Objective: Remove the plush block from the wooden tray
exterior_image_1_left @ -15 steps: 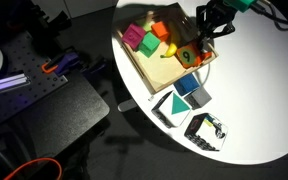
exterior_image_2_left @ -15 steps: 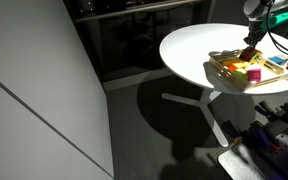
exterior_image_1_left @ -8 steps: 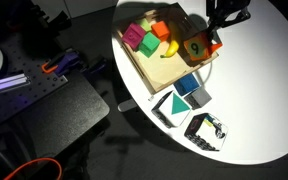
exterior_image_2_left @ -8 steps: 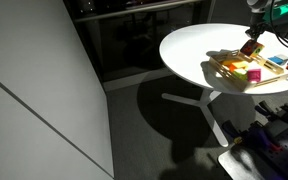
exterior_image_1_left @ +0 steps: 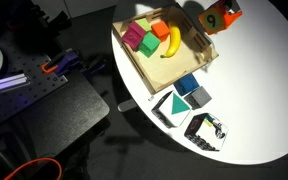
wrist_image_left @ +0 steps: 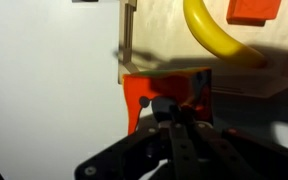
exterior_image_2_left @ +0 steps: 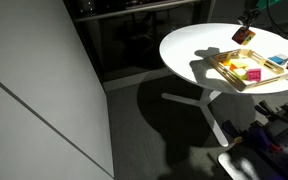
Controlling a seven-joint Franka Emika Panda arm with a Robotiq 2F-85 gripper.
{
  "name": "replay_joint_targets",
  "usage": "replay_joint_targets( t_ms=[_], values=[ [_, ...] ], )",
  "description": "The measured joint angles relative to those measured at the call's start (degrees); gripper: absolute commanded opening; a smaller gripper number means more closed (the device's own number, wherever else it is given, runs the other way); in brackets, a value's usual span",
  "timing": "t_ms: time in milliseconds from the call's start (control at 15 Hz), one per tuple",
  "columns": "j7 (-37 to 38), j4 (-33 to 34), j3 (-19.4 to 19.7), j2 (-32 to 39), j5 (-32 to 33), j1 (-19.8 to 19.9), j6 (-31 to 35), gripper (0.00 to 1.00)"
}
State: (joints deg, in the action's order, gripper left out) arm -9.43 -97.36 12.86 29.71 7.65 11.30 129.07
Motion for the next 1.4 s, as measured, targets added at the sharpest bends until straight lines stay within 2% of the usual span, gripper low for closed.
replay_joint_targets(
  t_ms=[733,1400],
  values=[
    [-0.92,8.64,-6.98,4.31,0.00,-2.01,-2.78,0.03],
    [-9.63,8.45,-12.06,6.65,0.00,-3.60,-3.24,0.03]
  ],
)
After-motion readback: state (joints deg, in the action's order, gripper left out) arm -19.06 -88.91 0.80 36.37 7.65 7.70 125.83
